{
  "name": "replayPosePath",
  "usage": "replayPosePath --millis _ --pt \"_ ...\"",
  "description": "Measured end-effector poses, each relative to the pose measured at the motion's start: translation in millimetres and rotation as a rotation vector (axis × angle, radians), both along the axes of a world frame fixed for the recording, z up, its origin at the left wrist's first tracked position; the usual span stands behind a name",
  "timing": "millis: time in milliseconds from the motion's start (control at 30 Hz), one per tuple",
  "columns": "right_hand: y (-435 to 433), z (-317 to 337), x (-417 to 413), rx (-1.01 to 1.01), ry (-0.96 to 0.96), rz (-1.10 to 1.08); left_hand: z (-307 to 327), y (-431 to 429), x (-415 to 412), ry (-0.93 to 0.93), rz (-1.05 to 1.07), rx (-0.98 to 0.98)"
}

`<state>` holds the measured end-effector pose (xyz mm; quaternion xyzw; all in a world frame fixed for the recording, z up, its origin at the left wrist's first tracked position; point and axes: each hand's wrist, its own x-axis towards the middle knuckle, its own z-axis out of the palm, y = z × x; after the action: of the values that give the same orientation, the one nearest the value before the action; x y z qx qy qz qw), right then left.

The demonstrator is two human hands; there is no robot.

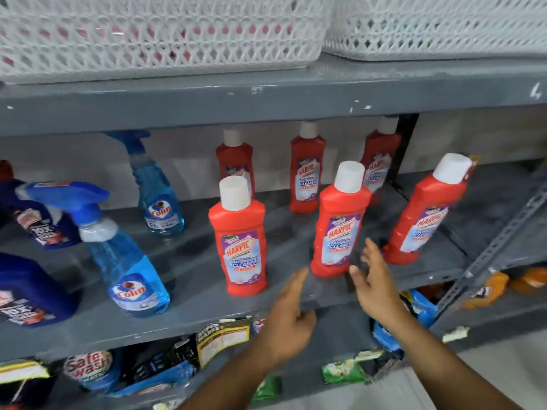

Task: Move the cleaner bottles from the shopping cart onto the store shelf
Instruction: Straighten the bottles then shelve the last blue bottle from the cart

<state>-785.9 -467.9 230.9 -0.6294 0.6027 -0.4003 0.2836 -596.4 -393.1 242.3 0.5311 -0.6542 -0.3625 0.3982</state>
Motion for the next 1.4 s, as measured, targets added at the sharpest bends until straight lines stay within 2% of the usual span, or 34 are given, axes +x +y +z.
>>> replayPosePath --millis 100,200,300,533,733,933,1033,1100,1133,1200,1300,1400 --pt "-21.6 3.9 -7.6 0.029 0.072 0.198 4.0 -46.3 -35.7 0.145 0.077 0.158" --pt "-32.3 -1.1 -16.4 0.037 0.090 0.323 -8.2 -61.9 -57.0 0.247 0.160 0.112" --pt "-37.9 -8.8 -25.8 -0.008 0.091 0.329 -19.3 -65.8 -64.1 0.318 0.191 0.091" --pt "-39.8 -10.6 -46.3 -0.056 0.108 0.420 -16.3 -57.6 -86.9 0.241 0.258 0.100" --pt "-42.9 -13.2 -48.2 -0.053 0.147 0.411 -19.8 -59.1 -87.4 0.252 0.290 0.108" --pt "-38.8 -9.2 -48.0 -0.024 0.152 0.419 -14.0 -47.0 -89.9 0.169 0.308 0.136" --pt "-24.2 -10.5 -52.6 -0.165 0.085 0.295 -9.1 -14.1 -84.0 0.176 0.387 0.097" --pt "-6.2 -12.9 -48.3 -0.290 0.013 0.167 -8.3 20.7 -61.5 0.159 0.463 0.008" --pt "6.3 -12.2 -39.6 -0.323 -0.017 0.172 -8.6 40.5 -44.2 0.124 0.513 -0.035" --pt "33.3 -13.9 -7.8 -0.330 -0.029 0.355 -13.9 80.7 3.1 0.068 0.650 -0.092" --pt "73.2 -17.3 68.4 -0.308 0.006 0.663 -26.4 127.6 102.8 0.028 0.980 -0.132" --pt "94.8 -15.7 161.4 -0.304 0.033 0.930 -25.4 144.8 219.1 0.074 1.219 -0.143"
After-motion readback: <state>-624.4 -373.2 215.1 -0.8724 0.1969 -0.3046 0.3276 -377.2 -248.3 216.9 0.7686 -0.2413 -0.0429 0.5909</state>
